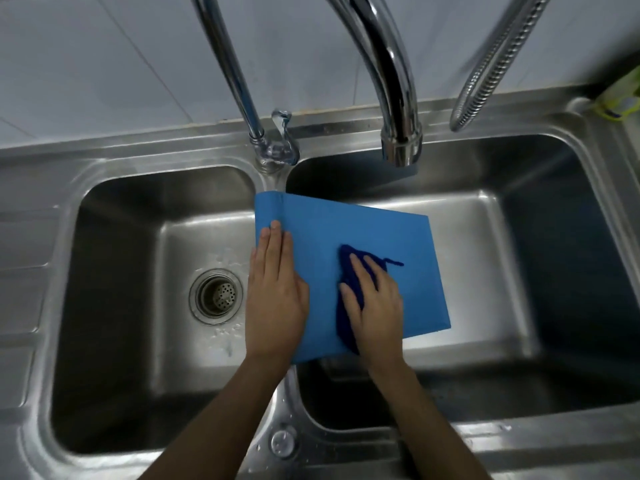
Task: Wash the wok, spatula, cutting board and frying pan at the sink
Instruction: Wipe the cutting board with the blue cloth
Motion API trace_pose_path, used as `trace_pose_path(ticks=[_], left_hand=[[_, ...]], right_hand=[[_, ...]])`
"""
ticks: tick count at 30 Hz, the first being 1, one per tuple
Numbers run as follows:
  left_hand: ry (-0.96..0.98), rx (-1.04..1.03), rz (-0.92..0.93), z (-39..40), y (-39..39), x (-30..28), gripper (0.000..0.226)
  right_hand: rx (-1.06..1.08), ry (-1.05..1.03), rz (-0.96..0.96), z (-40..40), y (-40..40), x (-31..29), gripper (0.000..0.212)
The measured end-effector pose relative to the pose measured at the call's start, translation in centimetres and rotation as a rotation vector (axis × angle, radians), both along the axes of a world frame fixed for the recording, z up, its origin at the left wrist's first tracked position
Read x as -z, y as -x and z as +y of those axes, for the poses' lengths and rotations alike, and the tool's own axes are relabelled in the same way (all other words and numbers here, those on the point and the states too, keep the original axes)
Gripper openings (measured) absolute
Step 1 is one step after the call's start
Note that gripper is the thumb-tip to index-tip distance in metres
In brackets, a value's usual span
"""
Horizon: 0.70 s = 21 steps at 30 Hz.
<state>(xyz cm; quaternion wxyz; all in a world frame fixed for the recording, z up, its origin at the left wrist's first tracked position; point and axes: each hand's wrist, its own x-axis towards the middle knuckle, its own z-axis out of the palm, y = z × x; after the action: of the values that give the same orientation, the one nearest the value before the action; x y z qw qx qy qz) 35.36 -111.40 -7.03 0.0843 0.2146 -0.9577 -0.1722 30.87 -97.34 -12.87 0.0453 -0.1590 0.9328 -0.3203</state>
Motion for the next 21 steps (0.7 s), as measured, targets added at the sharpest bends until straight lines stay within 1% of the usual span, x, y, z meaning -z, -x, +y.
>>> trace_pose_path(ticks=[2,4,6,8,10,12,16,18,21], left_hand=[[-0.010,-0.002,0.013,-0.1,0.0,0.1,0.054],[-0.013,-0.006,0.022,-0.2,0.1,0.2,0.054],[-0.020,-0.007,0.034,-0.1,0.0,0.2,0.054],[-0.018,-0.010,0.040,-0.2,0.1,0.2,0.055],[-0.015,-0.008,0.032,-0.4,0.0,0.2,0.055],[-0.008,-0.002,0.029,-0.4,0.0,0.3,0.056],[0.003,0.005,0.011,-0.5,-0.1,0.2,0.055],[0.006,0.007,0.007,-0.5,-0.1,0.2,0.054],[-0.003,0.005,0.014,-0.4,0.0,0.2,0.053]], right_hand=[[0.183,-0.081,-0.107,2.4,2.9,2.7,0.056],[0.322,-0.257,-0.267,5.0,6.2,4.5,0.053],[0.355,-0.413,-0.383,6.7,8.1,5.0,0.053],[0.365,-0.456,-0.437,6.5,8.2,4.5,0.057],[0.392,-0.357,-0.508,5.3,7.4,2.9,0.066],[0.328,-0.191,-0.548,4.4,5.8,0.6,0.073],[-0.098,0.046,-0.516,3.7,0.7,-3.7,0.093],[-0.193,0.081,-0.464,3.4,-0.7,-3.6,0.094],[-0.194,0.082,-0.425,3.7,-0.2,-2.7,0.090]])
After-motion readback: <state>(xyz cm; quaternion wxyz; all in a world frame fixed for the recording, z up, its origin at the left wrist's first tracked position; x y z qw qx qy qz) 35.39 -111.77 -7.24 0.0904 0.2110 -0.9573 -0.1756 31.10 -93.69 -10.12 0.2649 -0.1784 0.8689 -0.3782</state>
